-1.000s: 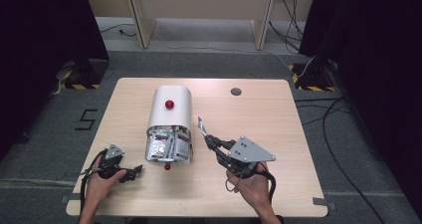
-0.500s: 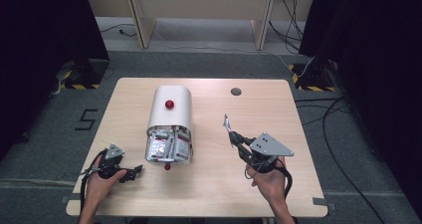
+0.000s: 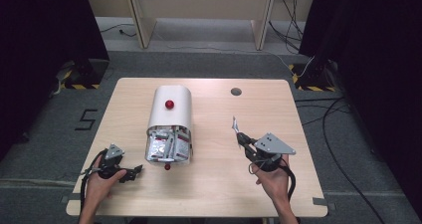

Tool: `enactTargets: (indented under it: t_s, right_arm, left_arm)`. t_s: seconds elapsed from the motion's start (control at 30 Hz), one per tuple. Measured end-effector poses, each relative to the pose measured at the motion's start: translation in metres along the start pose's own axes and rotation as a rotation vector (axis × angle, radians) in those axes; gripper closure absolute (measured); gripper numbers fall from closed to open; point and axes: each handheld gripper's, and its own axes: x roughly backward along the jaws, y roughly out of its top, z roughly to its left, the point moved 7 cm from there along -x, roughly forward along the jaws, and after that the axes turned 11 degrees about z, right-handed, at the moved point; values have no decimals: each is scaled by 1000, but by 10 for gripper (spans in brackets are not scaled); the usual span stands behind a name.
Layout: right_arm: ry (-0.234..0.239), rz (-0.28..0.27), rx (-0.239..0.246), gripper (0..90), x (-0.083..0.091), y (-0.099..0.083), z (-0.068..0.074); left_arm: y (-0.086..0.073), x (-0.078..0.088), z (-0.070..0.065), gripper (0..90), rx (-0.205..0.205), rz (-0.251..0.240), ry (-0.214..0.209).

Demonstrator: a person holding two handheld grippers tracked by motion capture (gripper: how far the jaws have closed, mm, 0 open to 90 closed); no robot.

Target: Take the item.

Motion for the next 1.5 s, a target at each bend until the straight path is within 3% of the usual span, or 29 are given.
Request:
enactTargets:
  t_s: [0.33, 0.87, 1.27, 1.5]
  right_arm:
    - [-32, 41, -31, 858, -12, -14, -16]
    - [-31, 87, -48, 858, -30, -31, -23]
    - [-3, 124, -43, 858, -47, -40, -17]
    - [33, 162, -12, 858, -71, -47, 0]
  left_arm:
    - [0, 0, 0, 0, 0, 0, 0]
    - [0, 0, 0, 0, 0, 0, 0]
    - [0, 0, 0, 0, 0, 0, 0]
    - [0, 0, 0, 0, 0, 0, 0]
